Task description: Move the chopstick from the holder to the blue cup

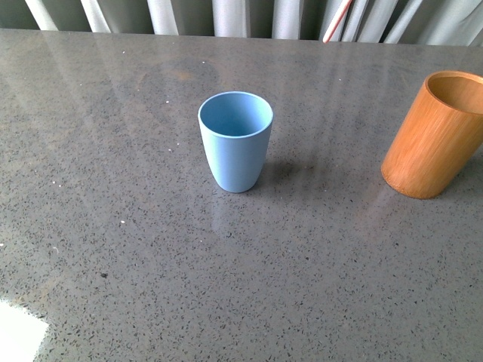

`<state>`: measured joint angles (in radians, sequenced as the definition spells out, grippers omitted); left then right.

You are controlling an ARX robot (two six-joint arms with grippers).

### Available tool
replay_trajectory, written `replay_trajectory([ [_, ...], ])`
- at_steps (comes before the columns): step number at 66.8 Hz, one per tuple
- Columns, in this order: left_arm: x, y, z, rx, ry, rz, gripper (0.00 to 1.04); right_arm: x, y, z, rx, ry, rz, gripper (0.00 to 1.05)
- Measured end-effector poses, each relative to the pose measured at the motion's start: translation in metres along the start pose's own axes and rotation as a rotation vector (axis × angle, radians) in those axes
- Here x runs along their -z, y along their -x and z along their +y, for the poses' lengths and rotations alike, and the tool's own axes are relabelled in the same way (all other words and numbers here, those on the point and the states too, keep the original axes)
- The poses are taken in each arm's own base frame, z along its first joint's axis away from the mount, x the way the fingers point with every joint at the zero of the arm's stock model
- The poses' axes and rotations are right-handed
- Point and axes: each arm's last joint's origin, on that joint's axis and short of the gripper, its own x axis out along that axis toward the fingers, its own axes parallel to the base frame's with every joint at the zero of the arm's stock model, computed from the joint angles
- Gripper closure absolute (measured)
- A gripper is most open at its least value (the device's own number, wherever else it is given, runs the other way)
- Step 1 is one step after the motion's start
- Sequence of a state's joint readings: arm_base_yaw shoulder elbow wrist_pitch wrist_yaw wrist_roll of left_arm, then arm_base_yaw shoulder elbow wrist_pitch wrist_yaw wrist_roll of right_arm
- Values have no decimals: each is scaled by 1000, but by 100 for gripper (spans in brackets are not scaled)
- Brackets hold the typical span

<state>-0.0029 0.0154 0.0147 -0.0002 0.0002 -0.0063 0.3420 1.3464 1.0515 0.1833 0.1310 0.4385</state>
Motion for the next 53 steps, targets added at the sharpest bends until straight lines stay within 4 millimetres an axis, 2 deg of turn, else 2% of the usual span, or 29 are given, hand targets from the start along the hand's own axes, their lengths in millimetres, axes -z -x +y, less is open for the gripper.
replay_trajectory([
  [21, 0, 0, 0, 0, 0, 0, 9, 29, -17, 19, 20, 15, 49, 101],
  [53, 0, 0, 0, 0, 0, 0, 9, 59, -46, 47, 4, 39, 91, 101],
])
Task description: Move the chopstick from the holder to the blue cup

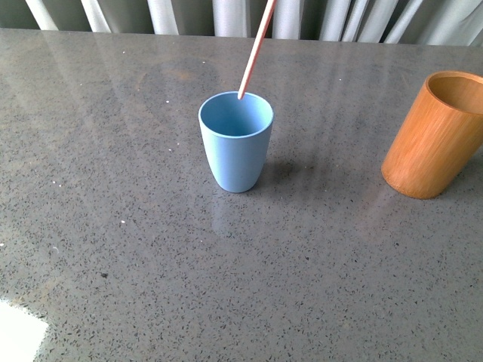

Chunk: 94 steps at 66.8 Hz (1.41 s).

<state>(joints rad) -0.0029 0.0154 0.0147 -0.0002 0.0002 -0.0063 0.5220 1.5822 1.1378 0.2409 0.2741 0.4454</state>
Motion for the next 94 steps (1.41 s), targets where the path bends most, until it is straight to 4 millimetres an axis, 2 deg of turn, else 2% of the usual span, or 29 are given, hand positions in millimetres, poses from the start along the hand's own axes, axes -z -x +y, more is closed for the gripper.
replay_trajectory([
  [22, 0, 0, 0, 0, 0, 0, 9, 23, -25, 0, 20, 12, 32, 101],
  [54, 0, 0, 0, 0, 0, 0, 9, 38, -40, 1, 14, 65, 9, 101],
  [71, 0, 0, 0, 0, 0, 0, 9, 68, -39, -1, 11, 110, 63, 99],
  [78, 0, 0, 0, 0, 0, 0, 9, 74, -38, -3, 17, 117, 76, 86],
  [87, 0, 0, 0, 0, 0, 0, 9, 78, -37, -5, 24, 122, 86, 56],
  [94, 0, 0, 0, 0, 0, 0, 9, 81, -36, -7, 29, 123, 93, 39],
])
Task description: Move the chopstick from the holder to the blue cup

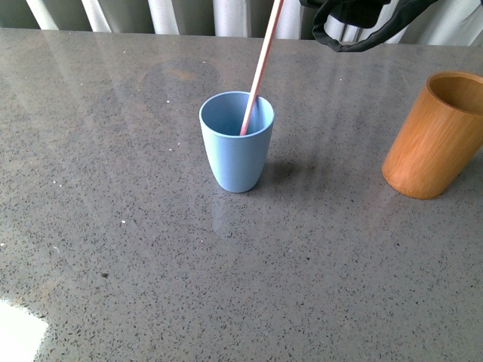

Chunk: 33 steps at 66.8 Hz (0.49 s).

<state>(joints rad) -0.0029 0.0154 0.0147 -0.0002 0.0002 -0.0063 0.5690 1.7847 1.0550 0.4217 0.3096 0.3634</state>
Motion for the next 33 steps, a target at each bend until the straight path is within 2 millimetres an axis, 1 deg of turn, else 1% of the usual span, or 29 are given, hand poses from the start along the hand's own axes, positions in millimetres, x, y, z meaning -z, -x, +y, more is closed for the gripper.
replay_trajectory([
  [6, 0, 0, 0, 0, 0, 0, 9, -2, 3, -3, 5, -8, -6, 23],
  [9, 0, 0, 0, 0, 0, 0, 9, -7, 8, -7, 9, -17, -22, 13],
  [11, 0, 0, 0, 0, 0, 0, 9, -11, 12, -10, 10, -25, -34, 8],
  [13, 0, 0, 0, 0, 0, 0, 9, -14, 14, -12, 12, -31, -43, 8],
  [18, 0, 0, 0, 0, 0, 0, 9, -28, 25, -20, 21, -48, -83, 9],
  [27, 0, 0, 0, 0, 0, 0, 9, -57, 53, -42, 42, -88, -170, 9],
  [33, 0, 0, 0, 0, 0, 0, 9, -65, 73, -58, 64, -103, -206, 9],
])
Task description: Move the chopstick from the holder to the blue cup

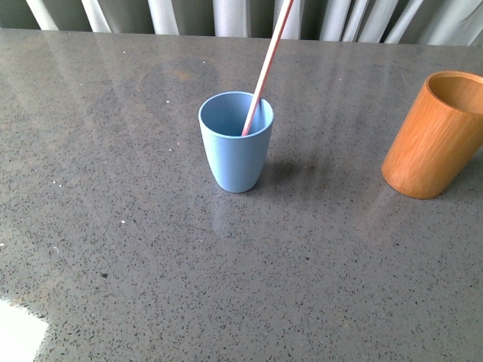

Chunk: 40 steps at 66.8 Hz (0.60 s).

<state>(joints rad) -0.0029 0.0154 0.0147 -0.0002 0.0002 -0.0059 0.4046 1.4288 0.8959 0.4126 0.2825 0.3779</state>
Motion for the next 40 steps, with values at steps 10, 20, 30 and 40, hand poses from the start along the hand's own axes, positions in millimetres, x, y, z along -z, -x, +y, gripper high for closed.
replay_trajectory([
  [10, 0, 0, 0, 0, 0, 0, 9, -9, 26, -27, 51, 13, -45, 9],
  [20, 0, 0, 0, 0, 0, 0, 9, -8, 53, -47, 84, 112, -112, 14],
  [30, 0, 0, 0, 0, 0, 0, 9, 13, 78, -72, 85, 281, -143, 44],
  [40, 0, 0, 0, 0, 0, 0, 9, 35, 98, -92, 91, 316, -125, 70],
])
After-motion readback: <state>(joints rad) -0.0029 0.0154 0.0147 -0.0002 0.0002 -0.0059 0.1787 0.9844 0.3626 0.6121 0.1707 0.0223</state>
